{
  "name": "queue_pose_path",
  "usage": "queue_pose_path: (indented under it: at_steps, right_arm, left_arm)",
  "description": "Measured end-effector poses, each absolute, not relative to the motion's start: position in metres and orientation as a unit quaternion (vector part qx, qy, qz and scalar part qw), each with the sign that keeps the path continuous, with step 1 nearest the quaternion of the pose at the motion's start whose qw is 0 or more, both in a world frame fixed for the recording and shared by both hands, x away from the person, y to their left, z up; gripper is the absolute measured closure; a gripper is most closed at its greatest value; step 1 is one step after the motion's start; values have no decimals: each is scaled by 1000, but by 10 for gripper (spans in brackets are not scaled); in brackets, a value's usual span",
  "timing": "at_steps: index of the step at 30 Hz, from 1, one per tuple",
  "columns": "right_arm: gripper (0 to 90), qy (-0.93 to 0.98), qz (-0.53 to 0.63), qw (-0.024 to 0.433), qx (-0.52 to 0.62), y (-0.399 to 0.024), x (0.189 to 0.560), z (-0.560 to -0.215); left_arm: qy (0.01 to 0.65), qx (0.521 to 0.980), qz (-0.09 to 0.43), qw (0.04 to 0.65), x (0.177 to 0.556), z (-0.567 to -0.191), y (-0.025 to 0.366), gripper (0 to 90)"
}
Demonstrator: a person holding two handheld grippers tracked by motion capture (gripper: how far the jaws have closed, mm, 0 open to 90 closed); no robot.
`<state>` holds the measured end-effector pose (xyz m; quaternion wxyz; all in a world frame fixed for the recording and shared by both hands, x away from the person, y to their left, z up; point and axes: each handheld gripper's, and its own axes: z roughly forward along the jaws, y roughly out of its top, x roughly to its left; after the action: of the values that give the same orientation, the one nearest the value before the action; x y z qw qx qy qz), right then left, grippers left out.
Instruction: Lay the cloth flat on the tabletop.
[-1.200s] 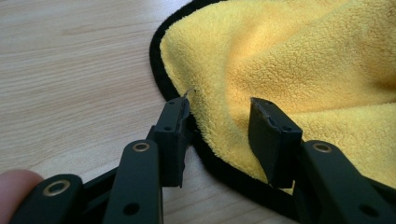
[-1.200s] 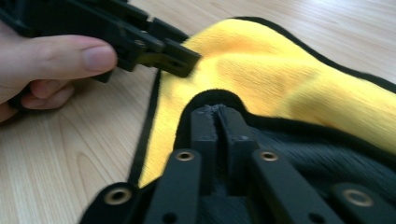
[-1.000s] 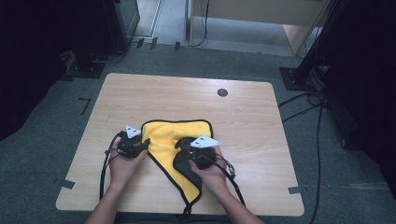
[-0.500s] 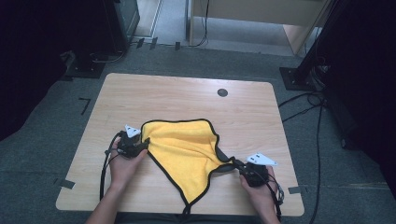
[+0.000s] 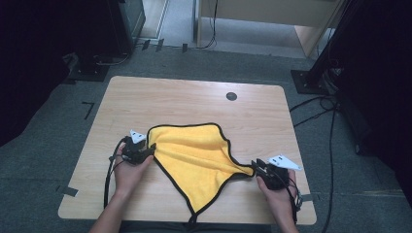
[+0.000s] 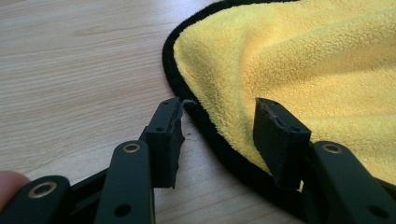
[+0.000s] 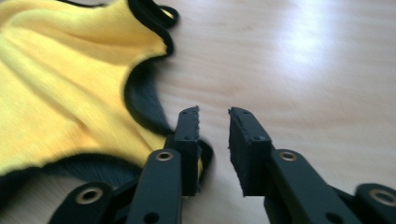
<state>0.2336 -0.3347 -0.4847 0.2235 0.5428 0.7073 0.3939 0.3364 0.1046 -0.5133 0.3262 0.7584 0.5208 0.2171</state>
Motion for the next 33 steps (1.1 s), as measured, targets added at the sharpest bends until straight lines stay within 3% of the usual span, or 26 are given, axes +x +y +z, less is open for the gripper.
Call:
queue_pose_path:
  at_steps: [4,10,18,24,29,30,33]
  right_arm:
    - [605,715,401,205,534,-319,245,-484]
    - [551,720,428,200,508,-299,273,-469]
    - [545,740,432,195,478,-254,364,-459]
    - [553,752,373,181,512,-240,419,-495]
    - [589,758,360,156,521,-237,432,-512]
    - [620,762,360,164,512,-234,431,-513]
    - [792,776,346,180,496,-228,431,-513]
  left_arm:
    - [522,757,212,329,336,-513,107,501]
    - [535,746,214,335,345,-510,112,486]
    - [542,742,214,332,351,-513,112,493]
    - [525,753,217,333,348,-514,109,603]
    - [505,767,205,338,345,-513,108,801]
    - [500,772,203,336,344,-512,108,848]
    - [494,778,194,336,342,-511,111,867]
